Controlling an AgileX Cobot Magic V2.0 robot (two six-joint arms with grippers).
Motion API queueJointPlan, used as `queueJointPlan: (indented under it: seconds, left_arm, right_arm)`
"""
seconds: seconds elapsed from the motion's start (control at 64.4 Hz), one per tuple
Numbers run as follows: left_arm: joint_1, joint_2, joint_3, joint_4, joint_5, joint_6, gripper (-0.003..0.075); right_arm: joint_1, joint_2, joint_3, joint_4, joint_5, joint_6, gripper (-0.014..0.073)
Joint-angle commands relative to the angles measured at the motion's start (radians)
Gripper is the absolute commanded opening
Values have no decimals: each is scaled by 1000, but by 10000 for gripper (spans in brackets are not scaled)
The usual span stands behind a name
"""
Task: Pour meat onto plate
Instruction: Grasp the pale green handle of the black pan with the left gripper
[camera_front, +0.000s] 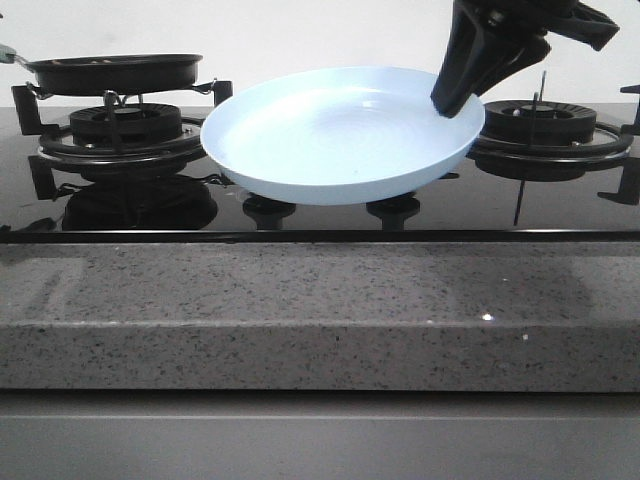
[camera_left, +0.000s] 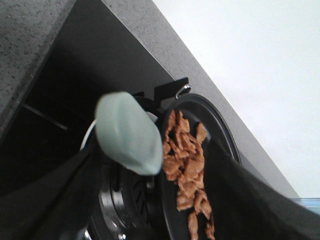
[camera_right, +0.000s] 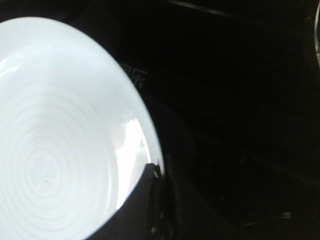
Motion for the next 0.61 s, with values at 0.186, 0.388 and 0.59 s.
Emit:
queueJointPlan:
  seconds: [0.186,0.388,0.59]
  left_arm:
    - [-5,17,-59,-93,17,8,442]
    - [-5,35,-59,-139,17,12,441]
    - [-5,38,-59,-169,17,36,441]
  right_arm:
    - [-3,-43,-27,26,-37,-8,-60]
    - [-3,-43,-27,26,-37,-8,-60]
    - [-3,-43,-27,26,-37,-8,-60]
